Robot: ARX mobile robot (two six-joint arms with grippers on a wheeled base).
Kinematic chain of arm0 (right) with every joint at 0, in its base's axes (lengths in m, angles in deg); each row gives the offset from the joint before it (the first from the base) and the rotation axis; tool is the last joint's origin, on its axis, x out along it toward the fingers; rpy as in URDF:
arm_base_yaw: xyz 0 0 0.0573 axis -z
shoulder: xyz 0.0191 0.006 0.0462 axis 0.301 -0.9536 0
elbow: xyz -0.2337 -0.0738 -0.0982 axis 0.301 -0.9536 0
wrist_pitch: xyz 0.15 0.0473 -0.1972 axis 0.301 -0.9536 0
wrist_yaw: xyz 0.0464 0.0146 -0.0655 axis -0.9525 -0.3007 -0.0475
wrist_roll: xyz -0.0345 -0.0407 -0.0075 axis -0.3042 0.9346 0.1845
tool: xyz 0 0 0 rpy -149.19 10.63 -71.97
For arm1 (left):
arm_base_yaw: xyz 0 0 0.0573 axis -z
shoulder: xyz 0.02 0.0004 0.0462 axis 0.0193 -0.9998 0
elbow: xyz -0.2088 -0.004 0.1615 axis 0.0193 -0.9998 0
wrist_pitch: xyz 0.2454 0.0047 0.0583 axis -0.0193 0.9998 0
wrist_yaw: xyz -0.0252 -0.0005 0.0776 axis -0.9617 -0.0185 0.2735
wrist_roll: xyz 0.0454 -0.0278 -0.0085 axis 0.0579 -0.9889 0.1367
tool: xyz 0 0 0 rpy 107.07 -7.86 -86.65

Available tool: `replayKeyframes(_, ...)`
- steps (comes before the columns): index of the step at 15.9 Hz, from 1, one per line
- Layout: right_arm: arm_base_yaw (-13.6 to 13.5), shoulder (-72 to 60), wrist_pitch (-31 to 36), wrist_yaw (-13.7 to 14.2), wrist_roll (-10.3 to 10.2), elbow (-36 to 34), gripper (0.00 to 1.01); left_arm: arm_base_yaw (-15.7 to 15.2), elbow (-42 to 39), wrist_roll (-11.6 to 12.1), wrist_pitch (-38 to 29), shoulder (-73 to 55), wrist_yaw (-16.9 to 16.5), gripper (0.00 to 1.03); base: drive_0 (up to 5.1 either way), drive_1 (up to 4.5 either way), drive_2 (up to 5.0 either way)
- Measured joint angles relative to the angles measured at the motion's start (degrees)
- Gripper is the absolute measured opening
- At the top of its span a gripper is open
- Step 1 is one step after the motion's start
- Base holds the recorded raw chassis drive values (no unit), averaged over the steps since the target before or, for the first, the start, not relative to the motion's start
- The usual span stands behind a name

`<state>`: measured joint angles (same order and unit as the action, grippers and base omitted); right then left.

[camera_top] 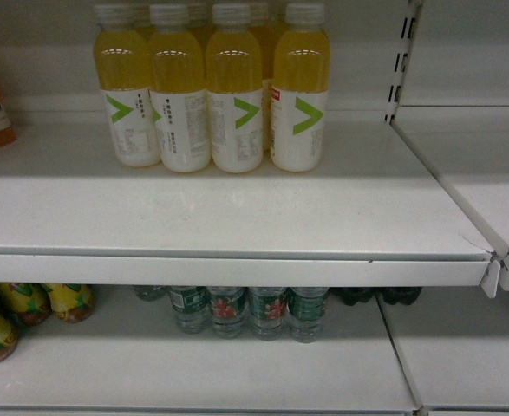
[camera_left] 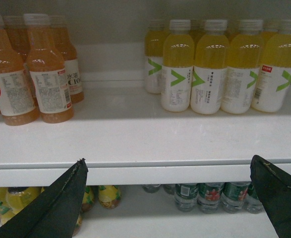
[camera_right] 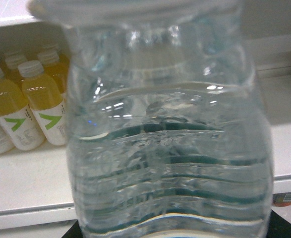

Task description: Move water from second to third shelf

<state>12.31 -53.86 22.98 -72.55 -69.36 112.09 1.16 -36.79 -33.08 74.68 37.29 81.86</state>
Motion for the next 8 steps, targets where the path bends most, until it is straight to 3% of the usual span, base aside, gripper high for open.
replayKeyframes(1, 0.0, 0.0, 0.0, 0.0, 0.0, 0.0, 0.43, 0.0, 0.0, 0.0, 0.0, 0.0, 0.02, 0.98, 0.0, 0.0, 0.0)
replayKeyframes(8, 0.02, 0.0, -0.11, 0.24, 0.02, -0.02, 0.43, 0.0, 0.0, -0.02, 0.02, 0.0, -0.02, 0.98, -4.5, 1.49, 3.5)
